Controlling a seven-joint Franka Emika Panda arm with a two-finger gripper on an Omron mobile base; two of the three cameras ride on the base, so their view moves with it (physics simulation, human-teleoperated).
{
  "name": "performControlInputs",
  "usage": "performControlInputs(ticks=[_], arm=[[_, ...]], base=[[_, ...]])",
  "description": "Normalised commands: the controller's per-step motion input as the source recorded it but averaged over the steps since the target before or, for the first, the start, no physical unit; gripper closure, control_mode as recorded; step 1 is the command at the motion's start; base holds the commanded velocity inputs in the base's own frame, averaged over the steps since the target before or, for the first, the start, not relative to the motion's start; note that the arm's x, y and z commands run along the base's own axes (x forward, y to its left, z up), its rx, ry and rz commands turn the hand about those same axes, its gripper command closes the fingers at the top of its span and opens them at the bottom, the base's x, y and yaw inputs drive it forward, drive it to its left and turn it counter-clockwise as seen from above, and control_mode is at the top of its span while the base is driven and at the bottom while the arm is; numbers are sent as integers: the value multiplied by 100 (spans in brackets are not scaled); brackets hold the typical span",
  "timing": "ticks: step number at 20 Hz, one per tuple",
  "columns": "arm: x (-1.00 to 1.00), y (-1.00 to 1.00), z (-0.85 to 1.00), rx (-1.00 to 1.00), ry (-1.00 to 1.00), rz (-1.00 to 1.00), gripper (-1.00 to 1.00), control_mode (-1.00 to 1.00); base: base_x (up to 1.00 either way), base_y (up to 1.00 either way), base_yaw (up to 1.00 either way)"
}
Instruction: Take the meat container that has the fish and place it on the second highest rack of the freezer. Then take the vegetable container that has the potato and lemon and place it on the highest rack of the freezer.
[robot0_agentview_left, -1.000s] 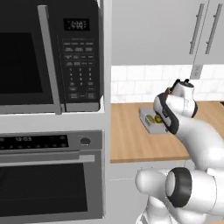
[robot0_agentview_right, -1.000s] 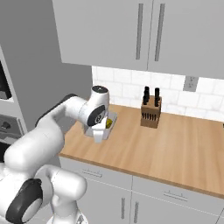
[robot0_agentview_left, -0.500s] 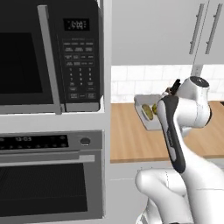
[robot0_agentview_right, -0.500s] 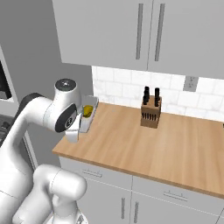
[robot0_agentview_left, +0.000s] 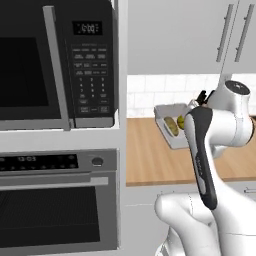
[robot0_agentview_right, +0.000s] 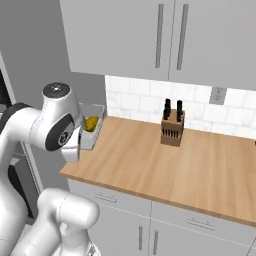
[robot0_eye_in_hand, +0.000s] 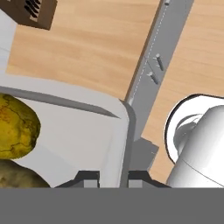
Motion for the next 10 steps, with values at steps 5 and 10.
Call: performControlInputs(ticks=[5,10], arm=[[-13,5,3,0,1,-6,100,-100],[0,0,0,0,0,-18,100,-100]], base=[[0,0,0],[0,0,0]])
